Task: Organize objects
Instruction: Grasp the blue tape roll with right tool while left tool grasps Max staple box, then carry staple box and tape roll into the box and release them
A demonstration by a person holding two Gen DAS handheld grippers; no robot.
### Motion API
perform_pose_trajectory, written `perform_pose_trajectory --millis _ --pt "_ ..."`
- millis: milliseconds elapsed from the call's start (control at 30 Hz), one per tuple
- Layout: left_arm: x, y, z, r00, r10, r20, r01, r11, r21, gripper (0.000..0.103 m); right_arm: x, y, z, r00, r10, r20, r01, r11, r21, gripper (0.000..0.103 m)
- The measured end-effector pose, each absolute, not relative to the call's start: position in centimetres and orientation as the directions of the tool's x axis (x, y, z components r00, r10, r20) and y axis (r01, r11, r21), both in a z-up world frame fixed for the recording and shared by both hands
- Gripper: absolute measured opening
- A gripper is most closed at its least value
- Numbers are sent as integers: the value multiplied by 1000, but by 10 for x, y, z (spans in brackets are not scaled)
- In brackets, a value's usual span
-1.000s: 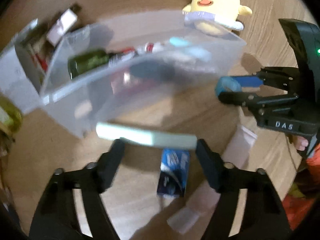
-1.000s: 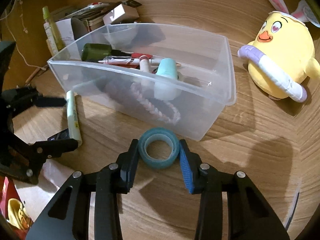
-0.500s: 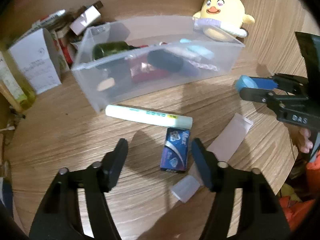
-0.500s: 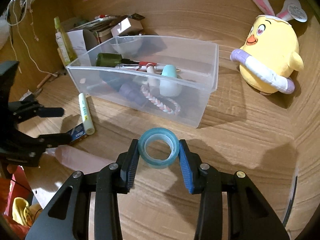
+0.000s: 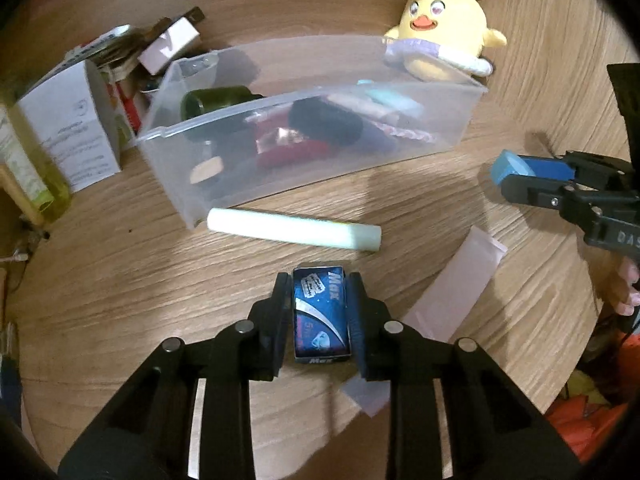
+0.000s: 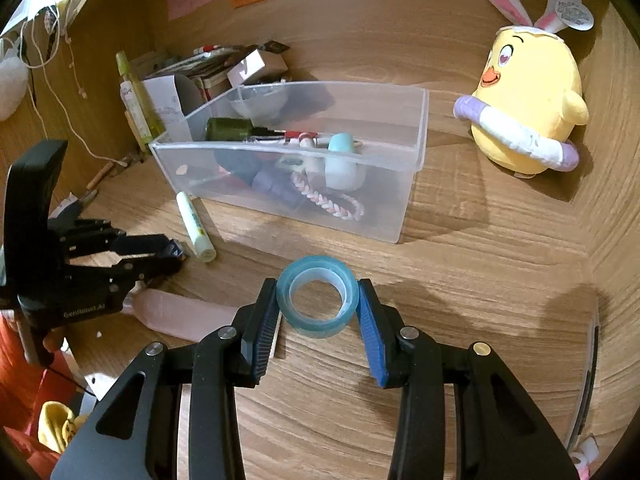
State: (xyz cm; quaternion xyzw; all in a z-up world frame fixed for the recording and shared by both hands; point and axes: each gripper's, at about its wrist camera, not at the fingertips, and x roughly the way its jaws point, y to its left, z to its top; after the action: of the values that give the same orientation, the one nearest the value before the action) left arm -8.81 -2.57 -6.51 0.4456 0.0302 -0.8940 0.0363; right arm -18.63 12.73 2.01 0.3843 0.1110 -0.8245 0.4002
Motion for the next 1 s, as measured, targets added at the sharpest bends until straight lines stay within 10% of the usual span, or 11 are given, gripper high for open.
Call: perform_pose_trajectory --millis 567,1000 --pt "-106 -61 17 -781 -38 -623 175 -971 -160 27 -210 101 88 -482 -641 -597 740 -663 114 36" --pt "-168 -85 10 -747 -27 -665 206 -959 -192 27 -245 31 71 -465 -572 -676 747 -663 47 36"
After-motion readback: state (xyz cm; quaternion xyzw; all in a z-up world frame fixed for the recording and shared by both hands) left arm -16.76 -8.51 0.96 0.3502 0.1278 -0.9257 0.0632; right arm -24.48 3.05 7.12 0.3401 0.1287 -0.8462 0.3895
